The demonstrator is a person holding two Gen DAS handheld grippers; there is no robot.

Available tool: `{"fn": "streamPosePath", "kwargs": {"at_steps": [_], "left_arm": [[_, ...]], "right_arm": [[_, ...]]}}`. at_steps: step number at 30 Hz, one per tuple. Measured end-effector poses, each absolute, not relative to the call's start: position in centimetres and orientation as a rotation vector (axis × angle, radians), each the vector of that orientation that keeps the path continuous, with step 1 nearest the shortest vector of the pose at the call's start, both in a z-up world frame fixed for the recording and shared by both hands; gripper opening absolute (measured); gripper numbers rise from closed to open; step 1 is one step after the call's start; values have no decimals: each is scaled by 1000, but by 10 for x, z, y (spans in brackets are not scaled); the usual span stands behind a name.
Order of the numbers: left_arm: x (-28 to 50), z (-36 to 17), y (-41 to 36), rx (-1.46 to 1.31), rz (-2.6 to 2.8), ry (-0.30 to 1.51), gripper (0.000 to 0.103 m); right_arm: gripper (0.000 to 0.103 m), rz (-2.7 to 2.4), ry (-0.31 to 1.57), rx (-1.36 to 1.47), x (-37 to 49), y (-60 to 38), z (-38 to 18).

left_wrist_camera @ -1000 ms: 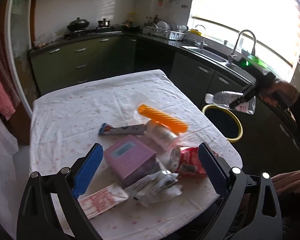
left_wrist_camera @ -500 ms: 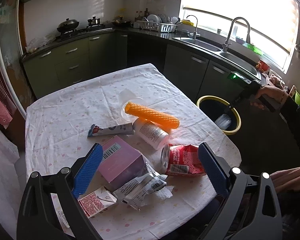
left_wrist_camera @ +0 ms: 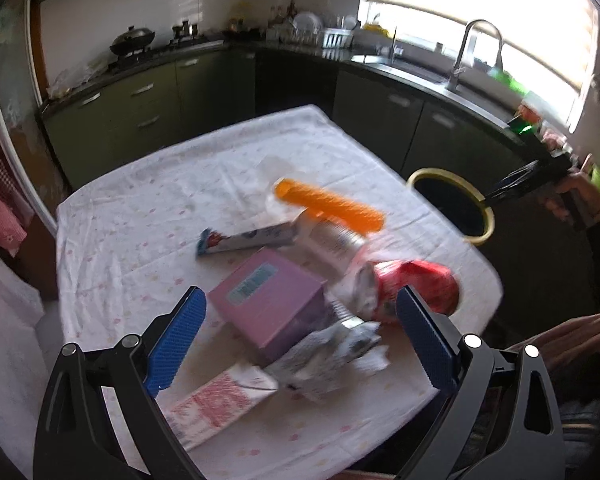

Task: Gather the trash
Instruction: 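Carry the water bottle with the right gripper and drop it into the bin, then grasp the pink barcode box with the left gripper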

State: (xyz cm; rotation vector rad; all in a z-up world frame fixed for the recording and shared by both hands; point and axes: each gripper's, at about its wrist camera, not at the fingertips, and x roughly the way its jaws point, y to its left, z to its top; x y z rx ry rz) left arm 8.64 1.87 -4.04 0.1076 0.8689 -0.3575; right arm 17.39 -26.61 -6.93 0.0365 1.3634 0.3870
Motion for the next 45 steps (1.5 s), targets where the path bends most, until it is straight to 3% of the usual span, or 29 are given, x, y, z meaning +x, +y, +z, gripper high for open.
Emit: {"fn": "streamPosePath", "kwargs": {"at_steps": [5,13,33,39,45], "left_arm": [[110,-54,18,98,-365,955,94],[138,-64,2,373,-707,946,94],[186,-126,13,414,-933,1120,95],[192,-138,15,390,-938,1164,78],[192,-131,20,353,-887,1144,76]], "right_arm": [[68,427,1360,19,171,-250,-67],[68,449,1361,14,170,-237,-74],[68,440,1415,44,178,-216,-92],[68,447,1422,50,177,-213,-96],[68,444,1408,73,174,-218,-96]]}}
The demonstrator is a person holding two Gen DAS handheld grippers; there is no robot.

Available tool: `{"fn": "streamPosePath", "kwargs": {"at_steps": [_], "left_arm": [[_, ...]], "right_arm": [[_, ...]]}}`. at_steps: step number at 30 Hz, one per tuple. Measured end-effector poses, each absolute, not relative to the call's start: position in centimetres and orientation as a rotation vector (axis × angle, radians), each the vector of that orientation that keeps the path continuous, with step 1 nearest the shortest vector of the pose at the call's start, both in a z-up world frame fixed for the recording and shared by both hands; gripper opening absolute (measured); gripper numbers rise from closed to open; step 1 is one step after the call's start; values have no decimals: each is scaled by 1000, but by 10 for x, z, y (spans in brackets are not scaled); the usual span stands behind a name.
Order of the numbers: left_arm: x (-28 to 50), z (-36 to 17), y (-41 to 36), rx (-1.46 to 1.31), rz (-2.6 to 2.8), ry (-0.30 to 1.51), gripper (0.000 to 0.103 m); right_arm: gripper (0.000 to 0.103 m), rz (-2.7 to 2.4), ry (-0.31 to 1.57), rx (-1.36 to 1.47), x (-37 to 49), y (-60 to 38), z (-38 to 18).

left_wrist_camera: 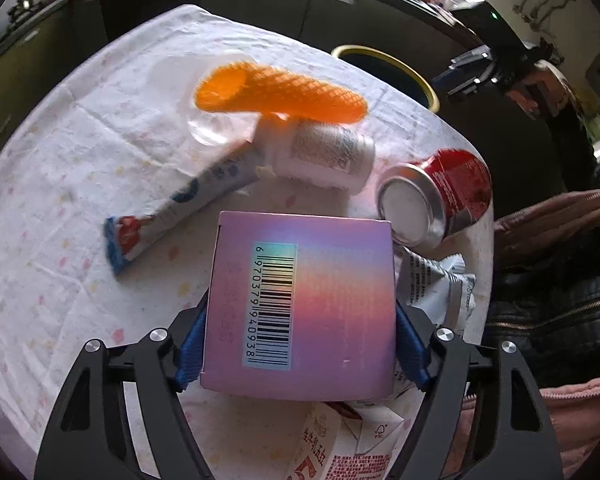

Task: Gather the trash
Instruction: 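Carry the pink box with the left gripper and drop it into the bin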

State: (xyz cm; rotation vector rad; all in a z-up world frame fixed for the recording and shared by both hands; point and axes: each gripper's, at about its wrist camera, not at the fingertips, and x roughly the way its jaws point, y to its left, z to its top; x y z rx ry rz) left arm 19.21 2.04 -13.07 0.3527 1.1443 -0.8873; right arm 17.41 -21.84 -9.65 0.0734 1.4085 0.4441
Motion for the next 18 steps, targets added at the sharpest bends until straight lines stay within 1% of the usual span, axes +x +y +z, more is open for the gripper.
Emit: {"fn": "streamPosePath", "kwargs": {"at_steps": [5,10,13,18], "left_arm": [[191,-99,26,349,-792,1070,76],[186,-62,11,394,-678,996,76],[180,-43,-16,408,-667,968,76],[177,-13,-94,418,-767,919,76]], "right_arm": [[68,450,1380,98,171,-225,-95],[68,435,1357,119,165,-239,-95],[68,409,1329,146,157,-256,-94],[68,338,1283,193,139,-296,-88]]}}
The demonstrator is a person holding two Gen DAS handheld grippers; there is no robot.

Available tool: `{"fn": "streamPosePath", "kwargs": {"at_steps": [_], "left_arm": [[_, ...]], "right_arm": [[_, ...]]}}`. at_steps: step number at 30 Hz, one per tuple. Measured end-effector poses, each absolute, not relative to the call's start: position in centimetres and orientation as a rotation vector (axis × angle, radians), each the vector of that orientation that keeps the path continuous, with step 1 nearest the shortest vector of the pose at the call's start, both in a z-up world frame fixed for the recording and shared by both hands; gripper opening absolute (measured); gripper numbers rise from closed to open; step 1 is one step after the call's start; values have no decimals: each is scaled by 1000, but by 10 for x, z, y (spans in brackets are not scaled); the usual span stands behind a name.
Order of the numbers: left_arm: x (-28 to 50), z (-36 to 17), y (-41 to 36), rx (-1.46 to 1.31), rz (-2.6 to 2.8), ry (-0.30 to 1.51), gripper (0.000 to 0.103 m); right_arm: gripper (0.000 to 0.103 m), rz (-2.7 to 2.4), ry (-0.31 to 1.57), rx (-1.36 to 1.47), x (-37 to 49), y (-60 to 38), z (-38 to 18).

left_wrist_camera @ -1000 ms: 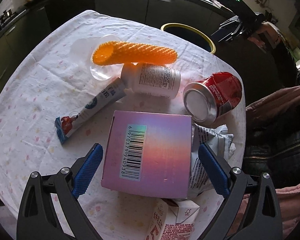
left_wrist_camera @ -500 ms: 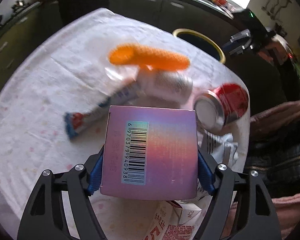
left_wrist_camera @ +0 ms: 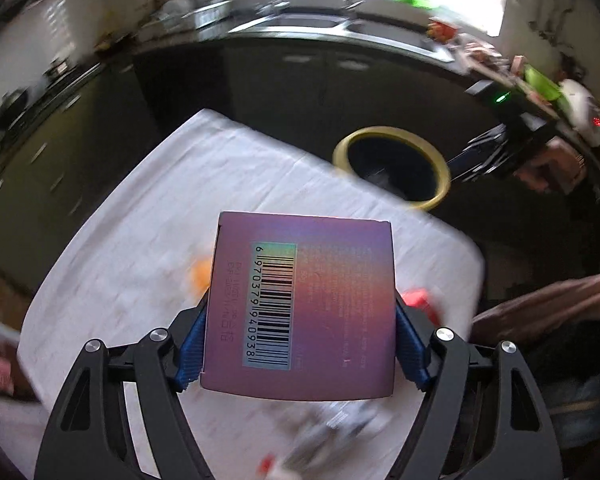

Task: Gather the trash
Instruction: 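Carry the pink box with the left gripper and drop it into the bin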

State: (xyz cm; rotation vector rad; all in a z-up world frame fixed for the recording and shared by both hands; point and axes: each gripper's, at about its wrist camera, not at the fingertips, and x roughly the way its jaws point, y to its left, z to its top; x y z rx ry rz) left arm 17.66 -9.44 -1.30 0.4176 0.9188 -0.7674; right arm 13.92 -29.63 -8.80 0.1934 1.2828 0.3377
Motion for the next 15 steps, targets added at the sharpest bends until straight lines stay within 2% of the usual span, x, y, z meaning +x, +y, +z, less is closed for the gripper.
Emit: {"fn": "streamPosePath", "kwargs": {"at_steps": [6,15], "left_arm": [[187,2,-209,466,-945,885,76],[224,-51,-359,592,-1039,963,76]], "right_arm": [[68,239,1245,259,103,-347,-85],[68,135,1216,356,50,-405,-97]]}}
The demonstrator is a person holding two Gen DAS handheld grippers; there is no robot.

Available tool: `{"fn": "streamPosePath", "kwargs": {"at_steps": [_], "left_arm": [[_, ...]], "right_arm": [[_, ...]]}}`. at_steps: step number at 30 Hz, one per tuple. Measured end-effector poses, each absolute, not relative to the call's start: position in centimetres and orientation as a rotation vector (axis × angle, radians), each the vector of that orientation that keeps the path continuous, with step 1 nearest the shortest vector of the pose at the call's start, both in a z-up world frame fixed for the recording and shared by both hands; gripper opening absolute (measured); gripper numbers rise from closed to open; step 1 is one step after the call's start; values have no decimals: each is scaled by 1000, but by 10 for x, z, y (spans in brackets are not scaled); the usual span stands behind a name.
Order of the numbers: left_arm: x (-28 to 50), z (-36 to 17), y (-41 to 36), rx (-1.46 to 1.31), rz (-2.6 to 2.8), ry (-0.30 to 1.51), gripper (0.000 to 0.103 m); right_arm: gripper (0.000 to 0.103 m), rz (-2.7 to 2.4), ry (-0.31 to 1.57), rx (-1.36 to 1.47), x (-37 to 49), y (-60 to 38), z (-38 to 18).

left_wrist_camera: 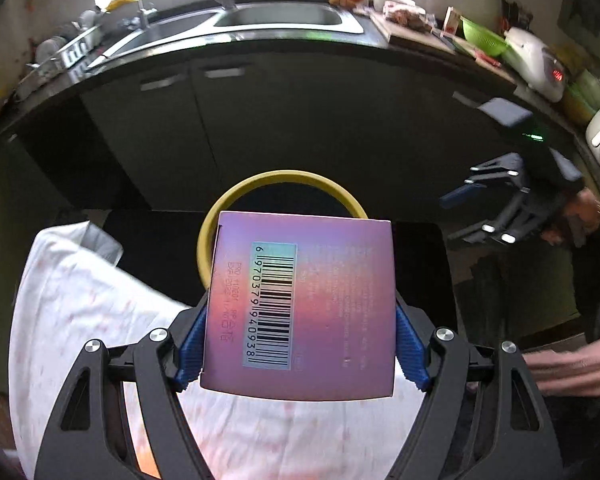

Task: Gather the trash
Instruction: 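Carry the pink box with the left gripper and drop it into the bin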

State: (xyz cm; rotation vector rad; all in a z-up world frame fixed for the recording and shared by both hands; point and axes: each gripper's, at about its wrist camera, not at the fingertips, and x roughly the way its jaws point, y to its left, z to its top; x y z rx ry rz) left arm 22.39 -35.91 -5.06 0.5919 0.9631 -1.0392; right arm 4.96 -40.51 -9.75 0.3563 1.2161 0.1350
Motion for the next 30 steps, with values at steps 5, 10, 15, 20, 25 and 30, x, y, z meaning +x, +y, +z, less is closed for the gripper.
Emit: {"fn": "streamPosePath", "kwargs": {"at_steps": [5,10,15,20,25,30], "left_arm": [[248,-79,-400,606,-1028,989,77],[261,-83,-398,587,-991,969,84],[238,-42,-368,534,-982,881,87],[198,10,-301,424,-923,774,91],[164,43,-224,328,-787,709,93],[129,55,-132,197,-611,665,97]], "right_arm": [[68,97,1224,397,40,-423,-108],[68,89,1234,406,42,-424,-114],[68,115,1238,376,49,-410,-112],[68,160,1242,329,58,-385,-108],[68,234,1240,253,74,-349,-96],[68,343,1238,145,97,-298,-84]]}}
